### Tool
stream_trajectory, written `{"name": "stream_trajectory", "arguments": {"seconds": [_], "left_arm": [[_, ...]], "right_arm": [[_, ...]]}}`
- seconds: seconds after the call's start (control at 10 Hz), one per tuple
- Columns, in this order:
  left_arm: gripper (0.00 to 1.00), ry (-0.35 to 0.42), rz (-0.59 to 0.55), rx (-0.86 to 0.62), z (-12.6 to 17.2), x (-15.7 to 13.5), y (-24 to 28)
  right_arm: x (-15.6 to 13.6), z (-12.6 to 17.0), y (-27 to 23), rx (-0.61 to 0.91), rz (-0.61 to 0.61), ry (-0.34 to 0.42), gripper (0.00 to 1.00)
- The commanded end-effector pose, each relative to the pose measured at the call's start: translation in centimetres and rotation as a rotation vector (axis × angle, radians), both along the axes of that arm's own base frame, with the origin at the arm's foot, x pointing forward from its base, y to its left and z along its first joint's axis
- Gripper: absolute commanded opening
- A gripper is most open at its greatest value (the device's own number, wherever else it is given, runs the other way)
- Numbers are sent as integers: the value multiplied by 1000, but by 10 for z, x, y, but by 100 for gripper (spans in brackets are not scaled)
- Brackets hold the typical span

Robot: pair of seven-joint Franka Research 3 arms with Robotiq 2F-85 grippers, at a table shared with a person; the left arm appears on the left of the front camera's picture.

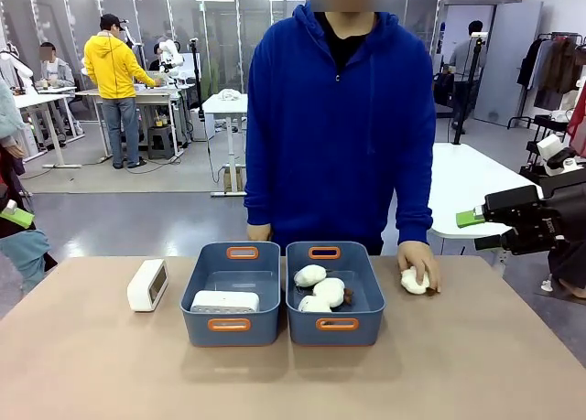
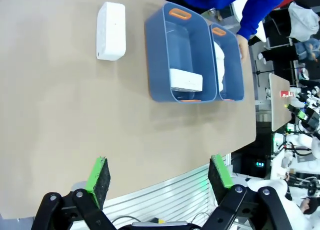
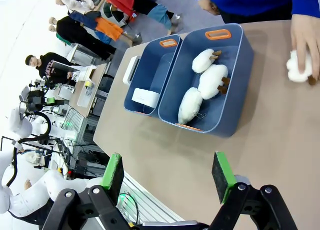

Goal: Sort the digital clocks into the basket.
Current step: Pick up the Digital clock from the table and place it into the empty Plastic storage basket.

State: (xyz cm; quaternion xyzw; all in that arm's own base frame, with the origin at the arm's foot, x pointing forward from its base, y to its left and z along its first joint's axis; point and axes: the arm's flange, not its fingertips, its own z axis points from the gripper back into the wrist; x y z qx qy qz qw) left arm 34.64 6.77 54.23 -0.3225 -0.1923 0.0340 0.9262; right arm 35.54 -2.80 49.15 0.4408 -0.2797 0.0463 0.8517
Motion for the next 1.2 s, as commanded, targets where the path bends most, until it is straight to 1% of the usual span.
{"name": "stream_trajectory", "arguments": {"seconds": [0.0, 0.3, 0.6, 0.8, 0.9, 1.1], "left_arm": [[100, 48, 1, 34, 8, 9, -8], [100, 97, -18, 69, 4, 28, -21], [100, 122, -33, 75, 0, 44, -26], [100, 175, 19, 155, -14, 68, -36], [100, 198, 2, 150, -21, 82, -44], [100, 228, -33, 200, -36, 112, -67]], "right_arm": [[0, 2, 0, -2, 7, -2, 90], [0, 2, 0, -2, 7, -2, 90], [0, 2, 0, -2, 7, -2, 90], [0, 2, 0, -2, 7, -2, 90], [0, 2, 0, -2, 7, -2, 90], [0, 2, 0, -2, 7, -2, 90]]}}
